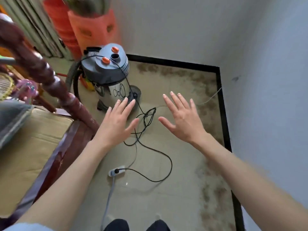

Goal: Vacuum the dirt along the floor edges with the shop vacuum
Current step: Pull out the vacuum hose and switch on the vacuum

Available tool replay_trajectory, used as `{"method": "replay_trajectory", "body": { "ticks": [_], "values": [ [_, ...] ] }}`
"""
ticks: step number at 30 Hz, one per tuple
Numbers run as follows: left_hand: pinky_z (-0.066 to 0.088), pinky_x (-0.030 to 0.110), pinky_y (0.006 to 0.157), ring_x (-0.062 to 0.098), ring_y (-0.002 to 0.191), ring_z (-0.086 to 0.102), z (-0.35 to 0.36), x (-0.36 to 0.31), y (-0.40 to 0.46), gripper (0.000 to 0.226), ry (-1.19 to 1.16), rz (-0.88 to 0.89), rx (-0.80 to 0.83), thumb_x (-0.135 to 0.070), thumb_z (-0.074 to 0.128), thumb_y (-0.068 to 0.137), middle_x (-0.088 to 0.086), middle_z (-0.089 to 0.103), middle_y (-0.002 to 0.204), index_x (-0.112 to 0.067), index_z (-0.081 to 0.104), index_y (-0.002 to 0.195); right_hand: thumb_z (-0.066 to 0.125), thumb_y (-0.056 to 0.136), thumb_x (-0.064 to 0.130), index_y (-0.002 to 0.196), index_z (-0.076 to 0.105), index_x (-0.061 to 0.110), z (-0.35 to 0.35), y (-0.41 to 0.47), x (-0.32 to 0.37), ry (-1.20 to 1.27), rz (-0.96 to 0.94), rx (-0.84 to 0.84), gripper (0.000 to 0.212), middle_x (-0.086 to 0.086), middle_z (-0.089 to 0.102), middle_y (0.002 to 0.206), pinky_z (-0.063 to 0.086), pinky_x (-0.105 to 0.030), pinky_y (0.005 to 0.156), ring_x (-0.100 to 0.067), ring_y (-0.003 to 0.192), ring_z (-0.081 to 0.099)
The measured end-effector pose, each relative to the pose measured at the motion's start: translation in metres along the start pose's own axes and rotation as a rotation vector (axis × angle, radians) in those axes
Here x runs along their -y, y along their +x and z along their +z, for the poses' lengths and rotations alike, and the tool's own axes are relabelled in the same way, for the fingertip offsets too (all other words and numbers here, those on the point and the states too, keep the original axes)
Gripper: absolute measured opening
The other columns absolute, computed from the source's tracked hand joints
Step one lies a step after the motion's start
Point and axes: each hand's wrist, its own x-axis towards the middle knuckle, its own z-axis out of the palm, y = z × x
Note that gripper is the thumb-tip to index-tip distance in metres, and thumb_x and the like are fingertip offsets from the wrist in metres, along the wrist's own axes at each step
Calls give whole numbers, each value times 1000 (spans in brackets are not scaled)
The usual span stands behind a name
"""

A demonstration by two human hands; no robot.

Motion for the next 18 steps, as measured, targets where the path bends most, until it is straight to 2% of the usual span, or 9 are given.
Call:
{"method": "replay_trajectory", "body": {
  "ticks": [3, 6, 8, 13, 18],
  "values": [
    [7, 42, 117, 20, 147, 4, -55, -47, -1, 63, -62, 25, -93, -40, 42, 96, 2, 12, 158, -24, 16, 151, 26, 90, 65, 154, 10, 28, -75, -9, -3, 20, -16, -54, 76, -4, 11, 162, 3, -51, 118, -23, 149, 8],
    [6, 41, 117, 18, 147, 3, -87, -76, -6, 62, -89, 18, -107, -41, 40, 96, 1, 11, 159, -25, 14, 151, 28, 90, 66, 154, 7, 29, -123, -13, -6, 1, -55, -89, 76, -3, 10, 162, 2, -50, 119, -22, 149, 7],
    [6, 40, 117, 18, 147, 1, -100, -85, -9, 62, -79, 21, -96, -41, 39, 97, 0, 9, 159, -25, 13, 151, 37, 95, 58, 154, 6, 29, -143, -12, -6, 2, -65, -92, 73, -2, 10, 162, 1, -49, 119, -21, 149, 6],
    [7, 39, 117, 19, 147, 0, -119, -84, 0, 63, -10, 11, -65, -41, 40, 97, 1, 8, 159, -25, 13, 151, 41, 96, 54, 154, 6, 30, -165, -1, -7, 3, -99, -128, 72, -1, 12, 162, 1, -47, 120, -18, 149, 6],
    [9, 42, 119, 21, 147, 1, -115, -75, 34, 63, -4, -18, -55, -42, 40, 97, 3, 9, 159, -24, 13, 151, 37, 96, 55, 154, 3, 30, -155, 27, -16, -39, -83, -56, 71, 1, 9, 162, 1, -47, 120, -17, 149, 5]
  ]
}}
